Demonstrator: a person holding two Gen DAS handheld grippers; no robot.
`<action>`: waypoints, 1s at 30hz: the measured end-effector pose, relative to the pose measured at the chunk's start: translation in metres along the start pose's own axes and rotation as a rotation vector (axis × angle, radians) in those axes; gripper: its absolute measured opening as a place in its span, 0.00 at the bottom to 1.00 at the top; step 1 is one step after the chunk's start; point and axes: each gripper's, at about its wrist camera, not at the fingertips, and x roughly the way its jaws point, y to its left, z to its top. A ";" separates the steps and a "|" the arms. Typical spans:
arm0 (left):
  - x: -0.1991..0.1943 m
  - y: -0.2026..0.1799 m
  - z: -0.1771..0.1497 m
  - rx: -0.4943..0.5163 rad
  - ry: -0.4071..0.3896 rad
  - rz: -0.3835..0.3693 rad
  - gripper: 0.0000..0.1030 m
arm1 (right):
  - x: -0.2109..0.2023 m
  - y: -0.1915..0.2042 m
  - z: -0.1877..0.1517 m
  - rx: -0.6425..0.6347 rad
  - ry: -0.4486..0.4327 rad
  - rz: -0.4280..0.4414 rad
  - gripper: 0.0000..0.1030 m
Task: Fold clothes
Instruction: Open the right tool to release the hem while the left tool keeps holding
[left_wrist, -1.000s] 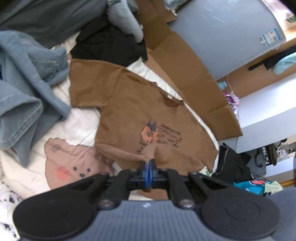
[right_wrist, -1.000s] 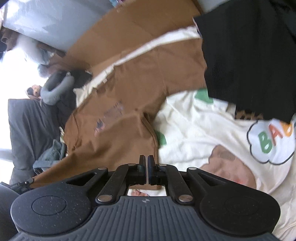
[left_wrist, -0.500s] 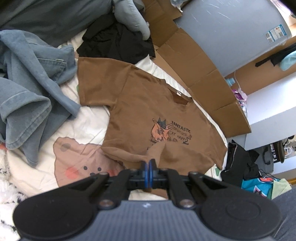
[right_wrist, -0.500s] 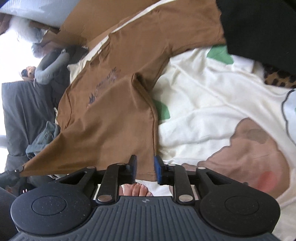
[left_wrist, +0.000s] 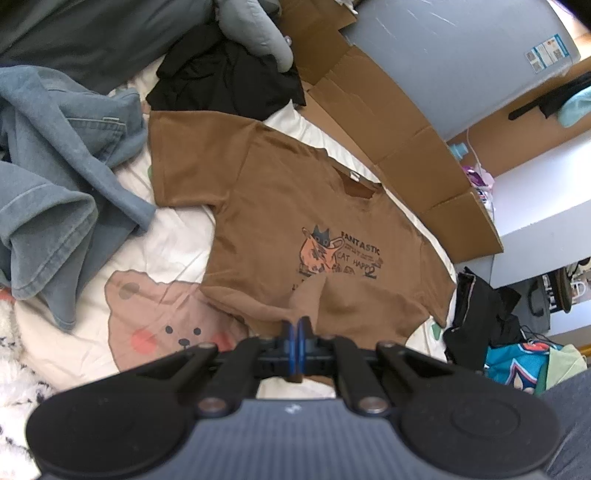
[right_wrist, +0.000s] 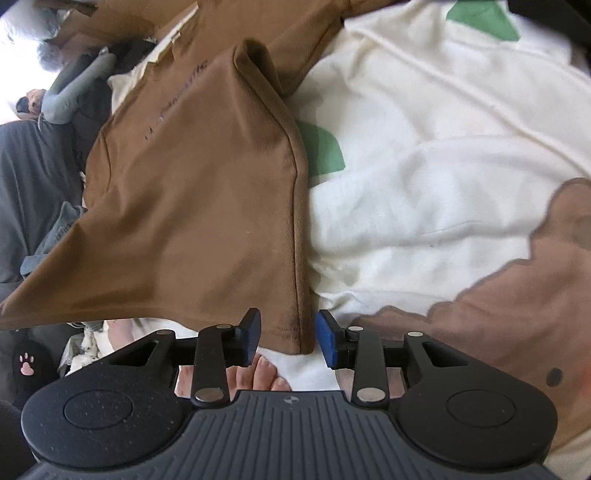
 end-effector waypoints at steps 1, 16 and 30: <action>0.000 -0.001 0.000 0.000 0.000 0.000 0.02 | 0.005 0.001 0.001 -0.006 0.012 -0.005 0.38; -0.001 -0.001 -0.002 0.002 -0.006 -0.009 0.02 | 0.020 0.012 0.004 -0.071 0.063 -0.043 0.21; -0.015 -0.014 0.011 0.014 -0.032 -0.098 0.02 | -0.087 0.061 0.033 -0.108 -0.036 0.027 0.02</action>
